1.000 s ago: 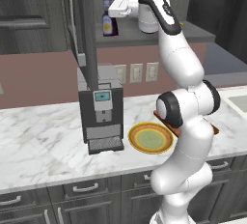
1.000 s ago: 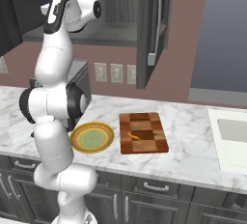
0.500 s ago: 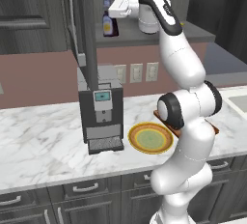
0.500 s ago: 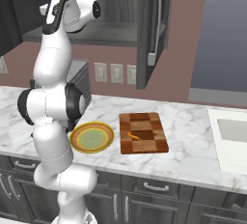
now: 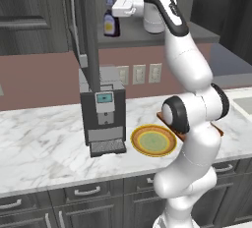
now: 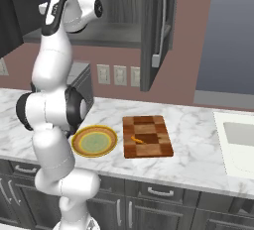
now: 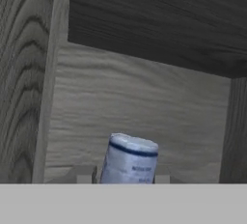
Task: Pick the shrimp from the plate and place it on the cutting board. Then pick the condiment bottle from the cabinet and place it next to the cutting board.
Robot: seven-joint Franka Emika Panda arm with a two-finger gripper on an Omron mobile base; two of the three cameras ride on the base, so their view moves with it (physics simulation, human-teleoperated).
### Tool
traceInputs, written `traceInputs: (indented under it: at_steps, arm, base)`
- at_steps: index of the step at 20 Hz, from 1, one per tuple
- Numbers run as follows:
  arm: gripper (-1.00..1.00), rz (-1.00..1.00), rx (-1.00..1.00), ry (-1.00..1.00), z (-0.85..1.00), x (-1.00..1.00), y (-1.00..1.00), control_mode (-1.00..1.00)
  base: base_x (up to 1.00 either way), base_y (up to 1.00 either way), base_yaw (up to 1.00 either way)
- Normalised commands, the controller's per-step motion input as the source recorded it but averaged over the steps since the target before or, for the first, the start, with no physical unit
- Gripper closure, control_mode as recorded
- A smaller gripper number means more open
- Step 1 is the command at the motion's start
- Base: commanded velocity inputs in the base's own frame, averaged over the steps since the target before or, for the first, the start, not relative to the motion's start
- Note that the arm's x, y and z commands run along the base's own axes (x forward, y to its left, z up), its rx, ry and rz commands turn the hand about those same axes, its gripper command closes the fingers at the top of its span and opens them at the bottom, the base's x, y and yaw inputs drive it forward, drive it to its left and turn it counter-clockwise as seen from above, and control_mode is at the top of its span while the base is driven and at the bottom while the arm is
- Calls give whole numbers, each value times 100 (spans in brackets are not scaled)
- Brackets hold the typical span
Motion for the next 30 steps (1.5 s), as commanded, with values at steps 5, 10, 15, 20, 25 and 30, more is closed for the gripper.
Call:
traceInputs:
  at_steps: [5, 10, 15, 20, 25, 30]
  arm:
    - [100, 0, 1, 0, 25, -32, 0, -100]
    - [100, 0, 1, -6, 8, -26, 0, -100]
    - [100, 0, 0, -9, 0, -29, 0, -100]
    - [100, 0, 0, -9, 0, -36, -1, -100]
    - [100, 0, 0, -2, 0, -46, -7, -100]
    - [100, 0, 0, 0, 0, -49, -11, -100]
  base:
    - [0, 0, 0]
    - [0, 0, 0]
    - [0, 0, 0]
    - [0, 0, 0]
    - [0, 0, 0]
    - [0, 0, 0]
